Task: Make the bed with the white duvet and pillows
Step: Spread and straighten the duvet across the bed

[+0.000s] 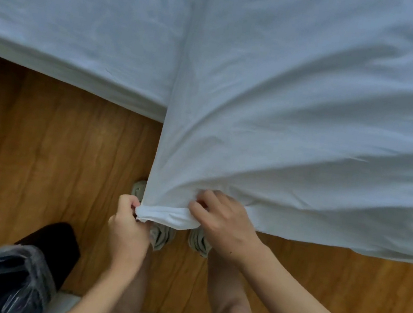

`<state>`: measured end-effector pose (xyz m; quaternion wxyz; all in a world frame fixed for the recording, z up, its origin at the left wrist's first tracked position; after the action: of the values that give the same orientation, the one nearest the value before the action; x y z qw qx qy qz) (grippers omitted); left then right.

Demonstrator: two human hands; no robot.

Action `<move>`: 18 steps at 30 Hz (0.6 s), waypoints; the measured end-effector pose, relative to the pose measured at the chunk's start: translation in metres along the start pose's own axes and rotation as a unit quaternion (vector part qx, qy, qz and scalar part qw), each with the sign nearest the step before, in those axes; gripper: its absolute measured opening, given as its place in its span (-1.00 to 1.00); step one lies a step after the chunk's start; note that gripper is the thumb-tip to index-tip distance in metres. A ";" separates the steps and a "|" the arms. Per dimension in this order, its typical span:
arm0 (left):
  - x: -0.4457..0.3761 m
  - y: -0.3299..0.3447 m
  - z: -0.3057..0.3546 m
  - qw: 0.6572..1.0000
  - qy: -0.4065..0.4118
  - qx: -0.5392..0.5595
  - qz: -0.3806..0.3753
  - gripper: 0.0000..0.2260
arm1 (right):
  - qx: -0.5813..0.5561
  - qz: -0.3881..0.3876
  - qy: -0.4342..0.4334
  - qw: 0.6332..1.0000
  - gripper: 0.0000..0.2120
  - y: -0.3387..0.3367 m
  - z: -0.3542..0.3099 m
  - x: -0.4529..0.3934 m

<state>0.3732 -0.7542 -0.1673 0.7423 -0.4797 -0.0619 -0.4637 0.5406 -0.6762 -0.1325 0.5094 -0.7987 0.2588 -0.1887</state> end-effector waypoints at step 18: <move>0.012 0.089 0.218 0.824 0.516 -0.233 0.019 -0.63 | 0.139 0.188 0.297 0.926 -0.55 -0.122 0.170 0.089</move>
<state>0.5234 -0.5840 -0.1033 0.5405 -0.3297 0.4494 -0.6302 0.7346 -0.5664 -0.0876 0.5416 -0.5637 0.5148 -0.3519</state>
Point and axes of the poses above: each hand's wrist, its own x-axis away from the middle knuckle, its own y-axis out of the palm, z = x × y, the point moved 3 cm from there along -x, towards the middle knuckle, and after that the axes turned 6 degrees about -y, right-handed, at the moved point
